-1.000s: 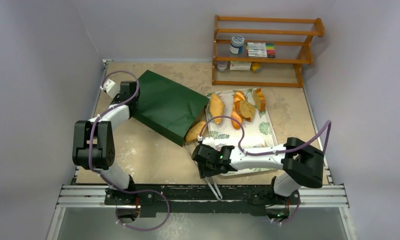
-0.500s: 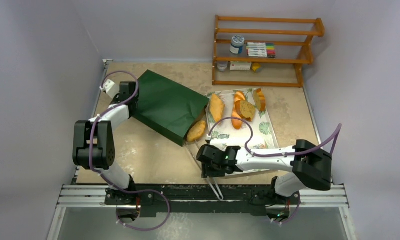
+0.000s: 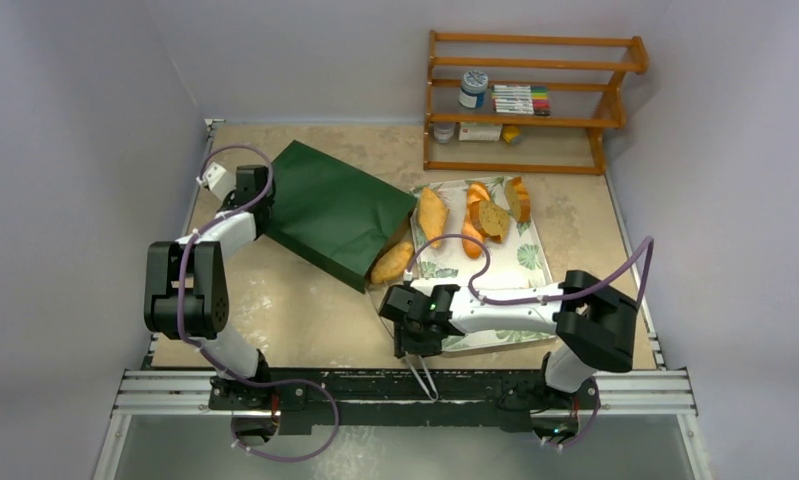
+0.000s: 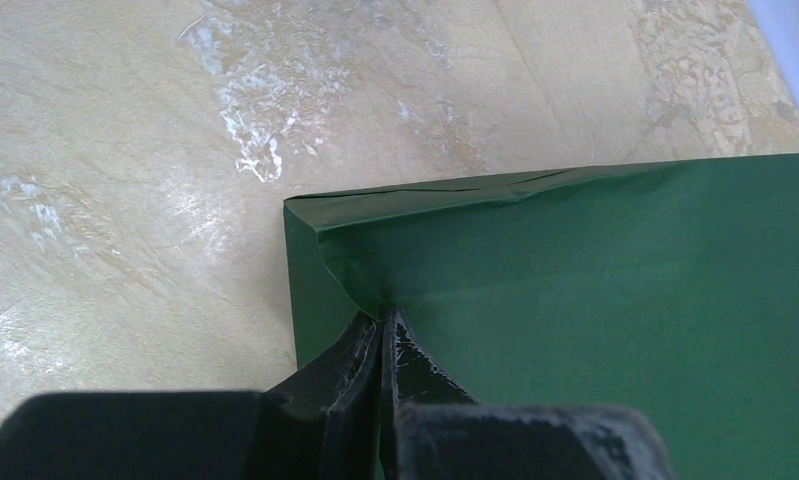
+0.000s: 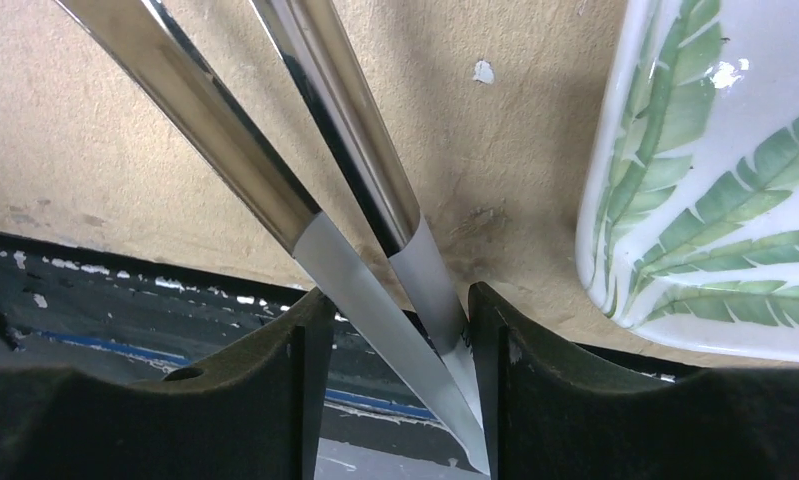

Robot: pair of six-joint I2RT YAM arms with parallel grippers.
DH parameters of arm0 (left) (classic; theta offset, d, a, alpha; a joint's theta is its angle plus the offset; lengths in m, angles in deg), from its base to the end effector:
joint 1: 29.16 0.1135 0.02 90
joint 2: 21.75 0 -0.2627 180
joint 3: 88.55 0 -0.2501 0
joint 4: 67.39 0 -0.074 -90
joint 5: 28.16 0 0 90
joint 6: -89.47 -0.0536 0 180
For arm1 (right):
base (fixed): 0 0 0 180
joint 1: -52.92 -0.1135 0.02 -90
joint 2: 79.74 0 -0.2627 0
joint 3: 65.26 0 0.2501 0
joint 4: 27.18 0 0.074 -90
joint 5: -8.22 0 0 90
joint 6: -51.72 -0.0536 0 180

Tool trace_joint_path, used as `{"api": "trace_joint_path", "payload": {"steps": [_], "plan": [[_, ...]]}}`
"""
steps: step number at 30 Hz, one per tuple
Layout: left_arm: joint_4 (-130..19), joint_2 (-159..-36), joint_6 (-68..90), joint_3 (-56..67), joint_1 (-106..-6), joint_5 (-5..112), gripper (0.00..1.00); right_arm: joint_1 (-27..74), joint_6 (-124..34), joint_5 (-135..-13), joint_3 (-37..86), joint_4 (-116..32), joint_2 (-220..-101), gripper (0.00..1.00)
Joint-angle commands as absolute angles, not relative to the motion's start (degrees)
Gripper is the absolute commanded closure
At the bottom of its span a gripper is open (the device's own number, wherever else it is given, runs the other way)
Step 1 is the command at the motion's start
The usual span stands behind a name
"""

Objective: Take the fake bread out of the paper bag
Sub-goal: Pick up the clamp at the center of the board, then pick up the fake bread from the center of the board.

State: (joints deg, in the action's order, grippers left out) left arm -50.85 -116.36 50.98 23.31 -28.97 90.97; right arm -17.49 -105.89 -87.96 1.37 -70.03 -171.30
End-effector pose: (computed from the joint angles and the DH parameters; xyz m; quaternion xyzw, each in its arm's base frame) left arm 0.3533 0.0273 0.1815 -0.4772 0.7551 0.0408 0.4477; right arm 0.1067 0.2827 0.1528 -0.0136 0.9798 0.1607 0.1183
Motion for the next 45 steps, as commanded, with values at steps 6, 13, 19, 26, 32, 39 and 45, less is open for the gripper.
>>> {"api": "trace_joint_path", "payload": {"steps": [6,13,19,26,32,39,45], "plan": [[-53.63,-113.25,53.13,27.41,-27.98,87.79,1.00,-16.17,-114.93,-84.83,-2.28,-71.18,-169.57,0.47],[-53.94,-112.80,53.89,28.27,-27.41,86.82,1.00,-16.33,-122.82,-84.51,-8.38,-68.59,-163.70,0.47],[-54.33,-113.25,54.98,28.49,-27.30,86.90,1.00,-16.34,-124.72,-84.54,-8.48,-71.00,-162.98,0.46],[-55.28,-113.28,56.23,30.00,-27.22,85.87,1.00,-12.92,-122.46,-84.60,-5.92,-71.12,-165.48,0.45],[-55.91,-113.21,56.78,30.96,-27.22,85.36,1.00,-8.25,-118.99,-84.62,-4.17,-68.54,-166.96,0.44],[-56.55,-113.22,57.43,31.98,-27.22,84.87,1.00,-5.54,-113.08,-85.28,3.29,-69.65,-174.87,0.42],[-56.90,-113.03,57.25,32.71,-27.22,85.09,1.00,-4.13,-110.63,-85.68,6.28,-69.28,-176.89,0.42]]}}
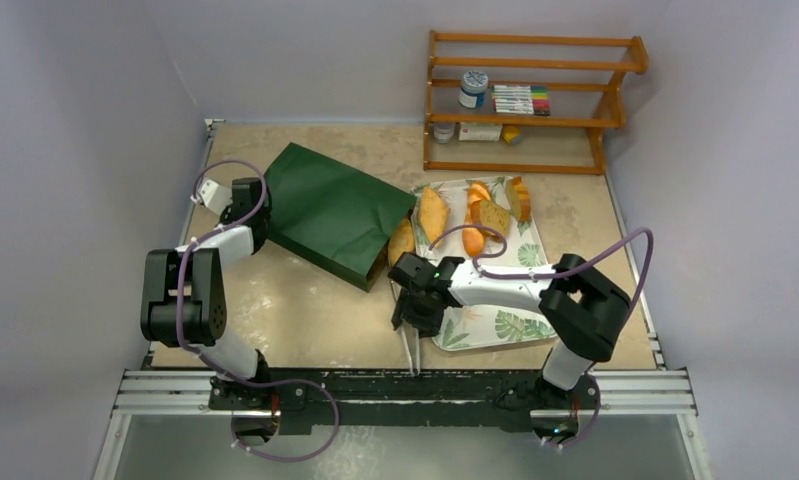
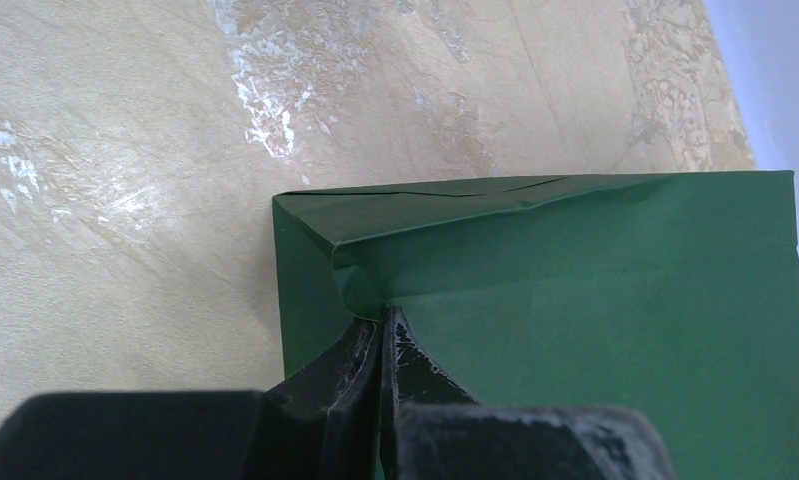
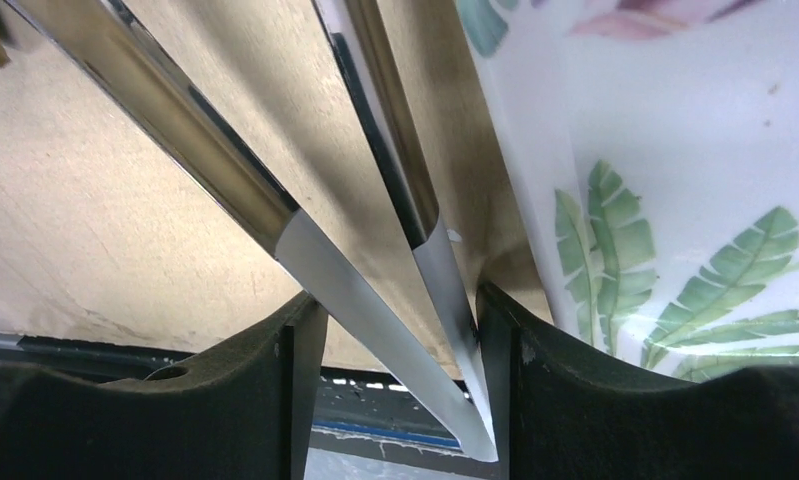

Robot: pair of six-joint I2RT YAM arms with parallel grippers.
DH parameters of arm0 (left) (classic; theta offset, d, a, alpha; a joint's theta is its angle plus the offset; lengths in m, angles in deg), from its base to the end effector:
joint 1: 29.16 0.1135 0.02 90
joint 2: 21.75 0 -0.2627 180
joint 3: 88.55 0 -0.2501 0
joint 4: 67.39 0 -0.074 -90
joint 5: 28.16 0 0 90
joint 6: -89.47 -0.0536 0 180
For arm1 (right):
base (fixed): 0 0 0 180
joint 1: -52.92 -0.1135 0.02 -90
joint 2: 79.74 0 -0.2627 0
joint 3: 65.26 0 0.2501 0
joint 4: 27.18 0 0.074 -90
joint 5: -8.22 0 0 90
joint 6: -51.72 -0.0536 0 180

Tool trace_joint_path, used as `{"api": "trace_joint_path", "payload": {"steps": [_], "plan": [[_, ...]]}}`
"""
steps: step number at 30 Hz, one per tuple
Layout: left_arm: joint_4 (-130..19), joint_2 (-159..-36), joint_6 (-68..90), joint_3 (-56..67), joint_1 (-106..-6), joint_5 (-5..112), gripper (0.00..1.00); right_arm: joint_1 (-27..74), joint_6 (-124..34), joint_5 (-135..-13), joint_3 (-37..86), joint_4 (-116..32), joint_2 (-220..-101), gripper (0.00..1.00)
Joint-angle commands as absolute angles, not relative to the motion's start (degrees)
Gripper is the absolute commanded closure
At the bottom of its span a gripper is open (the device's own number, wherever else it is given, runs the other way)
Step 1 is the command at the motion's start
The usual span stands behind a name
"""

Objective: Take the fake bread out of the paper bag
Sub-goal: Pick up the fake bread from the center of the board, then place the fake bread in the container.

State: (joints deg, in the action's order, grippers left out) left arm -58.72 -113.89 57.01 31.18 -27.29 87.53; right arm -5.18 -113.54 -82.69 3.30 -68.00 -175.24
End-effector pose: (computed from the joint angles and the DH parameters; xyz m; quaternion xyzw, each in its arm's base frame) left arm 0.3342 0.0342 0.1645 -0.5196 0.7231 -0.0119 0.4550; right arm 0.1679 0.2682 0.1436 0.1479 0.9700 0.1740 0.0835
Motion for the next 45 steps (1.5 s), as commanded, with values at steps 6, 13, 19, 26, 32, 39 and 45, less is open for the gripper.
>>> {"api": "trace_joint_path", "payload": {"steps": [6,13,19,26,32,39,45], "plan": [[-57.03,-113.03,57.44,32.53,-27.22,84.87,1.00,-1.88,-108.82,-86.86,7.92,-69.89,-178.17,0.43],[-56.72,-112.82,56.89,32.47,-27.20,85.45,1.00,-1.04,-107.99,-88.12,7.22,-69.57,-175.61,0.70],[-56.26,-113.28,56.68,31.47,-27.05,86.00,1.00,-2.26,-105.45,-92.57,9.41,-72.35,-172.13,0.77],[-54.38,-113.41,56.60,28.80,-27.05,86.86,1.00,-5.73,-105.83,-94.60,9.68,-76.54,-166.13,0.79],[-53.28,-112.96,56.93,27.73,-27.05,87.31,1.00,-9.71,-107.14,-95.77,8.64,-78.24,-160.74,0.81],[-52.03,-111.87,57.03,27.26,-27.05,87.98,1.00,-15.80,-111.98,-98.49,8.19,-83.23,-154.12,0.84],[-50.81,-110.83,56.82,27.10,-27.05,88.51,1.00,-20.54,-117.29,-100.91,8.59,-88.62,-149.74,0.86]]}}
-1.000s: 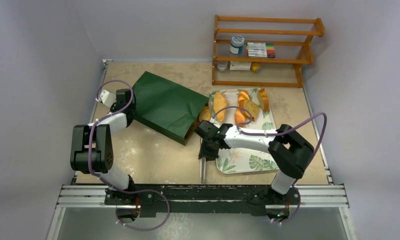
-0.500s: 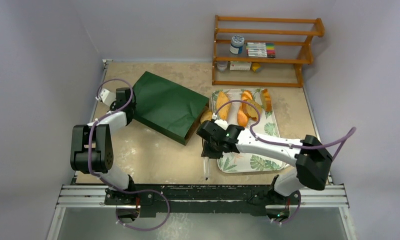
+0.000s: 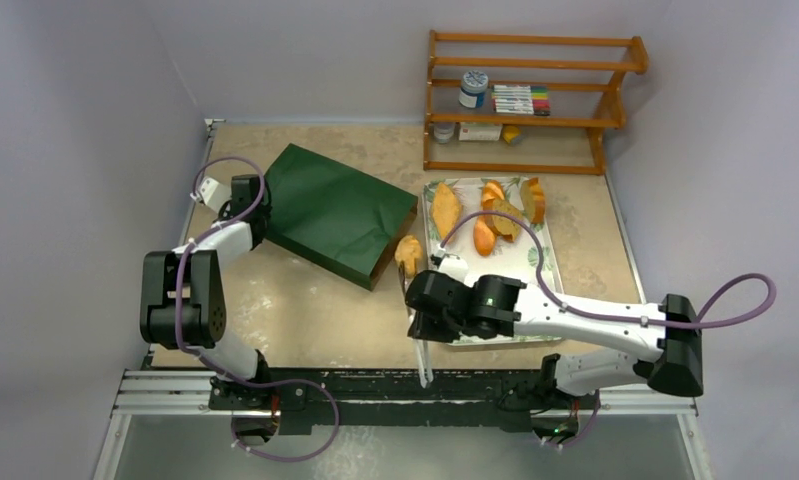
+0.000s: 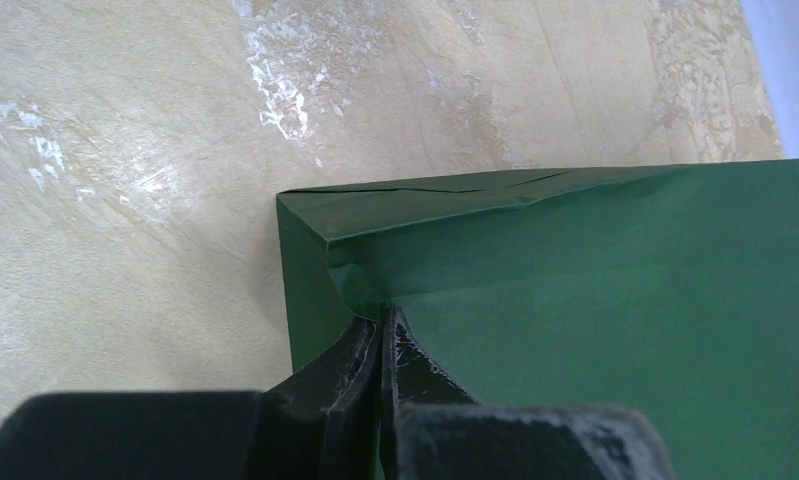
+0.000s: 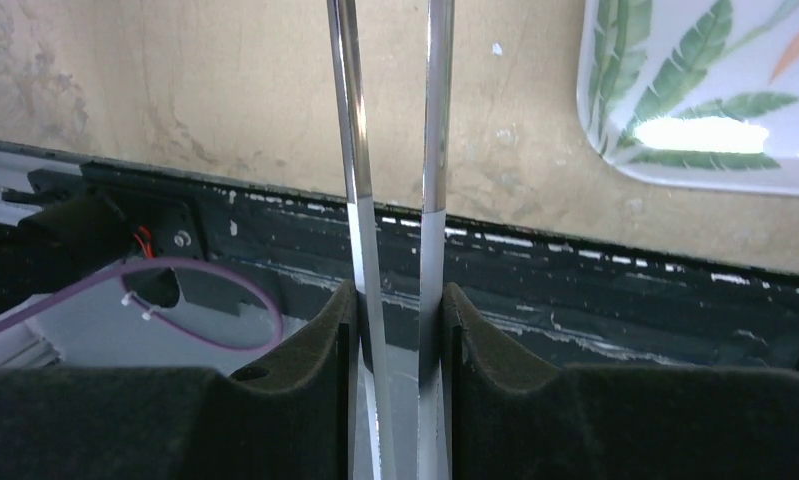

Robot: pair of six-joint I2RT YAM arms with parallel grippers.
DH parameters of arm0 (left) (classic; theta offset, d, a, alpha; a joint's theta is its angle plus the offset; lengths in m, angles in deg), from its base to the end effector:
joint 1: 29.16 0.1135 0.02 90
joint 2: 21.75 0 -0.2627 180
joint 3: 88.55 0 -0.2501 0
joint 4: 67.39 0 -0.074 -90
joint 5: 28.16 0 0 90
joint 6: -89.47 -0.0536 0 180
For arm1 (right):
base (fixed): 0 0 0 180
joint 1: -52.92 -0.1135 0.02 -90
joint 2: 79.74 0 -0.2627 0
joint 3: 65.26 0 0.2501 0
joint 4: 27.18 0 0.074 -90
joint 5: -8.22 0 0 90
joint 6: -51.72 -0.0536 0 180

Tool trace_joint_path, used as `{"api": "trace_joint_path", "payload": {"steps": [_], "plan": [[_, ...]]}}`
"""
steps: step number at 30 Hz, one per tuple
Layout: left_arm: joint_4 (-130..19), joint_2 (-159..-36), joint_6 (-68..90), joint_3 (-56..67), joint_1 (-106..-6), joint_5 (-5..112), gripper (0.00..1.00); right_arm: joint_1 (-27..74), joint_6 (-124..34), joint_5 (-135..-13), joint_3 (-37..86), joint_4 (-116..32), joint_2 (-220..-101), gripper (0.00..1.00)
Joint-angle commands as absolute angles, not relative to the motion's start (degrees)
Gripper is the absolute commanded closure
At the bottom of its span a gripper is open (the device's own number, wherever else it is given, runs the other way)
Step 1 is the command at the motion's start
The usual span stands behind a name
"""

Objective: Take the fake bread out of the paper bag
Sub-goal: Place the fake bread in the container.

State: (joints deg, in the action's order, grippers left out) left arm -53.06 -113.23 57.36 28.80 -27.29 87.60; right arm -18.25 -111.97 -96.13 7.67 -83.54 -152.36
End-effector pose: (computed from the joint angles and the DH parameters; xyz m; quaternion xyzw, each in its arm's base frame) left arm 0.3341 0.0342 0.1719 -0.5225 0.7315 -0.0014 0.4381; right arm 0.0971 0.2436 0.2611 0.0573 0.9479 0.2401 0.2013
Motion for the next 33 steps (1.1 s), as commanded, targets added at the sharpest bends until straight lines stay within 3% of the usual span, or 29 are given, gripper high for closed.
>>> {"api": "trace_joint_path", "payload": {"steps": [1,11,20,33], "plan": [[-50.60,-110.60,56.89,27.18,-27.05,88.62,1.00,-21.39,-118.29,-101.52,9.06,-89.80,-149.44,0.86],[-49.17,-108.73,56.50,27.44,-27.05,89.34,1.00,-30.84,-134.98,-105.68,10.17,-105.62,-141.56,0.88],[-48.37,-107.65,56.25,27.53,-27.05,89.51,1.00,-32.01,-138.66,-104.86,4.99,-105.92,-137.54,0.89],[-46.63,-107.09,56.07,27.43,-27.05,91.63,1.00,-31.92,-141.60,-103.15,-9.99,-97.87,-130.12,0.83]]}}
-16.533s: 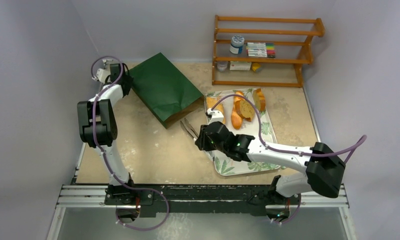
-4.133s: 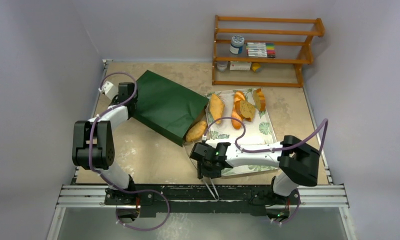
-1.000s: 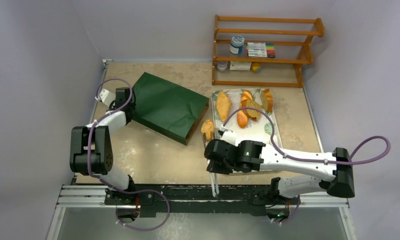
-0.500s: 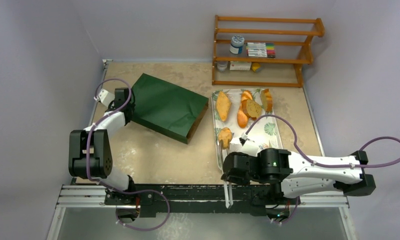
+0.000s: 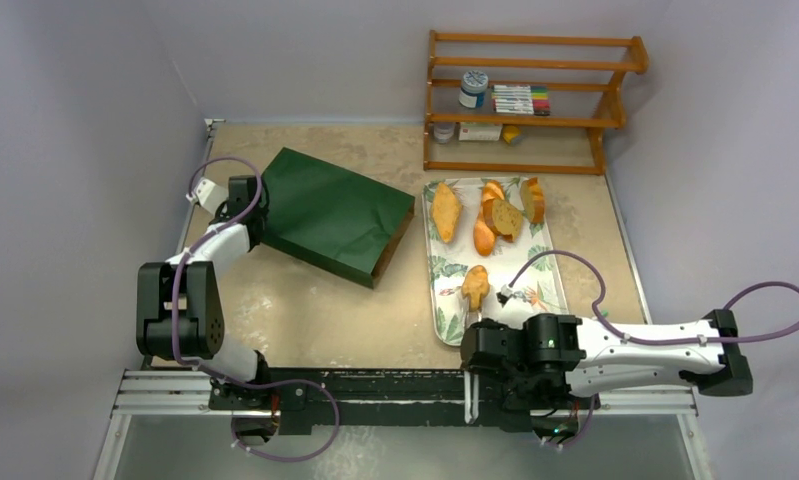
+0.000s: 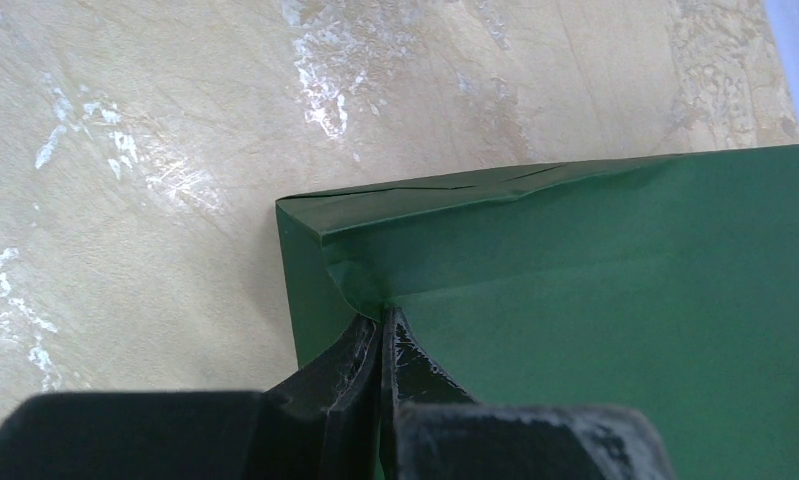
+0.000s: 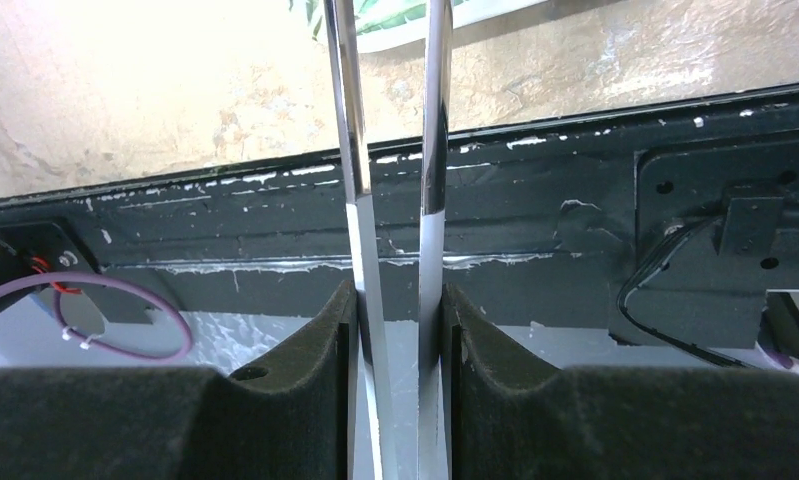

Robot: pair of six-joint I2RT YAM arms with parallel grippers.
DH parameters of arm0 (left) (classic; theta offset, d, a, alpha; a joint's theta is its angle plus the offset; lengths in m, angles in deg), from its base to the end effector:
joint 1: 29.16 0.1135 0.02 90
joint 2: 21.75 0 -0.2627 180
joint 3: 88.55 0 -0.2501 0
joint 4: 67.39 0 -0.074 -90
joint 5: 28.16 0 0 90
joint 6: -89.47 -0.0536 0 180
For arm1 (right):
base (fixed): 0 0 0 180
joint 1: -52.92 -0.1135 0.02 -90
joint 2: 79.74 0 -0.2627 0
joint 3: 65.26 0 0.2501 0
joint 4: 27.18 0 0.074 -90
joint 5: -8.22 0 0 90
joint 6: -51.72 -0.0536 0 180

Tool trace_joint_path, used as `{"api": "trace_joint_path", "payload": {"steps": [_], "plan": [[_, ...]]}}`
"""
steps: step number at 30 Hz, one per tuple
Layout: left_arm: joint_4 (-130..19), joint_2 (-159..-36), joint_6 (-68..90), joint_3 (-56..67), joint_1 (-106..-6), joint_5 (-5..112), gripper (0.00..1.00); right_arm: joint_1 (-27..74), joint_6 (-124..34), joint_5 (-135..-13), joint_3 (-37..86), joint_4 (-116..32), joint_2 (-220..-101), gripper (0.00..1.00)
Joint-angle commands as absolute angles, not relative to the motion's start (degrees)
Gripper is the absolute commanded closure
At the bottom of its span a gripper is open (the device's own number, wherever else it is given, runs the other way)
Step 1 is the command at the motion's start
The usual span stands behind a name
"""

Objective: Take the fake bread out of the paper bag
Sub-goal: Place the fake bread in the container.

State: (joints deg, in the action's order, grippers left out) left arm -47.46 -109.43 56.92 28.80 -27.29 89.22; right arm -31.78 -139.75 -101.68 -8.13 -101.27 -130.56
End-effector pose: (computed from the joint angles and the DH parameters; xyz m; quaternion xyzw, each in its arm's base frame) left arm 0.3210 0.0351 0.1842 -0.5229 0.7351 0.0199 0.4311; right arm 0.0320 0.1473 0.2295 0.1739 0.9513 0.1986 0.1591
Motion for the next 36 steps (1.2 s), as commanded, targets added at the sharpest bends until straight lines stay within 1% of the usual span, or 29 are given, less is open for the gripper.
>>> {"api": "trace_joint_path", "payload": {"steps": [1,6,9,14,17,19,27,36], "plan": [[-46.43,-107.02,56.10,27.40,-27.00,91.83,1.00,-31.88,-141.11,-102.89,-10.72,-96.51,-130.34,0.83],[-45.50,-106.53,56.14,27.65,-26.87,92.60,1.00,-31.26,-140.84,-103.40,-13.89,-93.03,-131.64,0.77],[-45.12,-105.95,56.40,27.93,-26.79,92.66,1.00,-29.37,-140.57,-103.84,-16.50,-91.82,-129.46,0.74],[-44.19,-105.39,56.25,27.99,-26.71,92.93,1.00,-26.36,-137.70,-103.54,-18.99,-90.62,-125.46,0.64],[-43.66,-105.18,56.19,28.15,-26.60,92.93,1.00,-25.94,-136.84,-102.51,-19.18,-89.88,-126.62,0.57],[-43.41,-104.97,56.35,28.28,-26.61,92.71,1.00,-25.72,-136.47,-101.76,-19.33,-89.18,-127.78,0.54],[-42.90,-103.94,56.65,28.19,-26.46,92.43,1.00,-25.64,-135.39,-100.90,-17.50,-88.94,-129.42,0.53],[-43.20,-103.97,56.76,28.19,-25.50,91.77,1.00,-25.61,-132.56,-102.26,-11.04,-89.77,-134.05,0.53]]}}
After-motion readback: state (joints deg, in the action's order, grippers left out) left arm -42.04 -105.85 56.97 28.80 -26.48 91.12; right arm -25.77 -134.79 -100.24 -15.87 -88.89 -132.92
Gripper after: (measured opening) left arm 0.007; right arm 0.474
